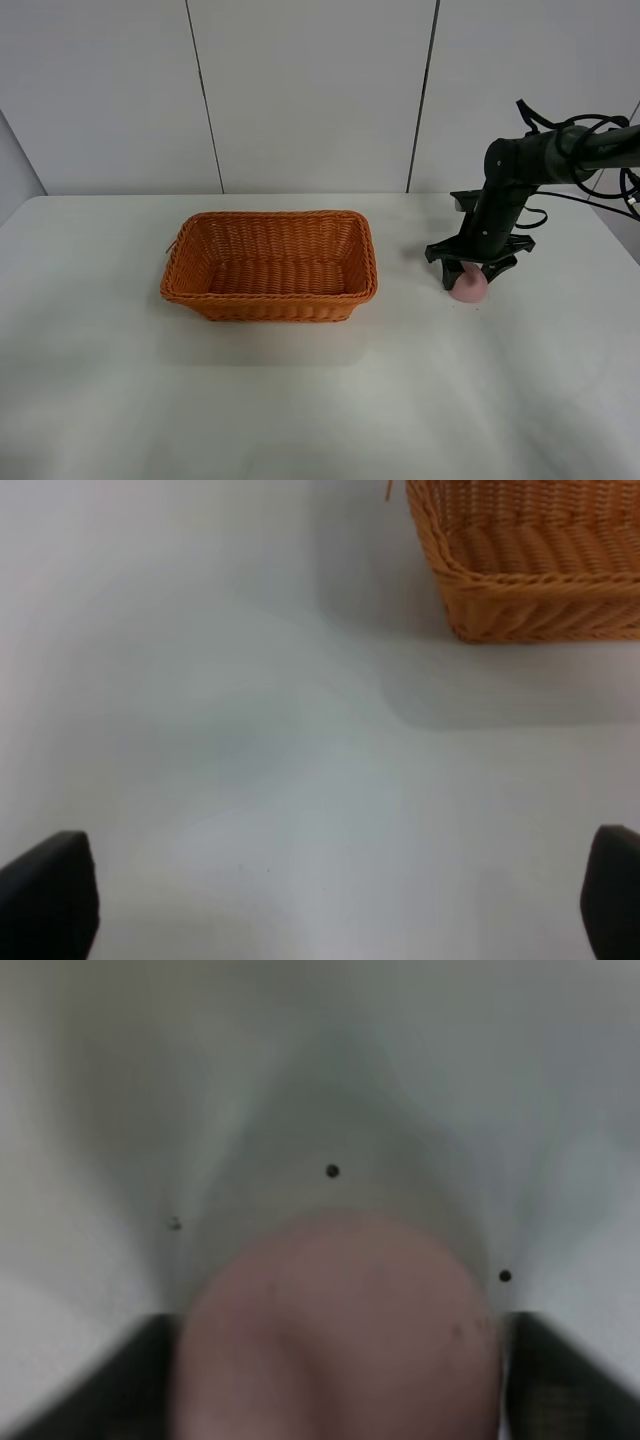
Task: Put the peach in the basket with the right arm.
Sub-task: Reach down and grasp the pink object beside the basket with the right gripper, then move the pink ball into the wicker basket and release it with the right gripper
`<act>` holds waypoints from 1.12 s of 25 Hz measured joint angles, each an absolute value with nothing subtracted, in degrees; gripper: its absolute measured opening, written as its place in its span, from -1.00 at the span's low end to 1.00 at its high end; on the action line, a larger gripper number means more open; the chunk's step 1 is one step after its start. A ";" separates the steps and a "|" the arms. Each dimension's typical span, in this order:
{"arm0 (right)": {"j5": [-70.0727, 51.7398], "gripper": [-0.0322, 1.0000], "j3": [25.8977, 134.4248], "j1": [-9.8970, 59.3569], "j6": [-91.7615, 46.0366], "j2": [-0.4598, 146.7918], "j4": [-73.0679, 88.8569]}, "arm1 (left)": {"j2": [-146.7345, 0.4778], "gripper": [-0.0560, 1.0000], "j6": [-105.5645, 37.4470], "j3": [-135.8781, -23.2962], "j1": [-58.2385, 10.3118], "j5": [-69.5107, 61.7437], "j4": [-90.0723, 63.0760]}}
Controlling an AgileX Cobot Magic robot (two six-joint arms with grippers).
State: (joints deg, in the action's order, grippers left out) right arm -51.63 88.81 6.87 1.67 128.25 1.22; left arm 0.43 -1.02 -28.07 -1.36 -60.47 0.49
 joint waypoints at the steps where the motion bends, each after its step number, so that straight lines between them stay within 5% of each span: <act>1: -51.76 -0.58 88.81 6.87 2.12 128.25 1.15 | 0.43 0.99 -1.02 -28.07 -1.36 -60.47 0.49; 3: -52.37 -0.87 89.27 6.87 2.41 127.89 1.00 | 0.43 0.99 -1.02 -28.07 -1.36 -60.47 0.49; 5: -53.28 -0.94 90.19 6.87 2.54 127.68 0.75 | 0.43 0.99 -1.02 -28.07 -1.36 -60.47 0.49; 18: -69.07 -0.94 116.33 6.87 2.54 124.76 -0.86 | 0.43 0.99 -1.02 -28.07 -1.36 -60.47 0.49; 28: -69.72 -0.94 119.53 13.15 2.58 124.76 -1.05 | 0.43 0.99 -1.02 -28.07 -1.36 -60.47 0.49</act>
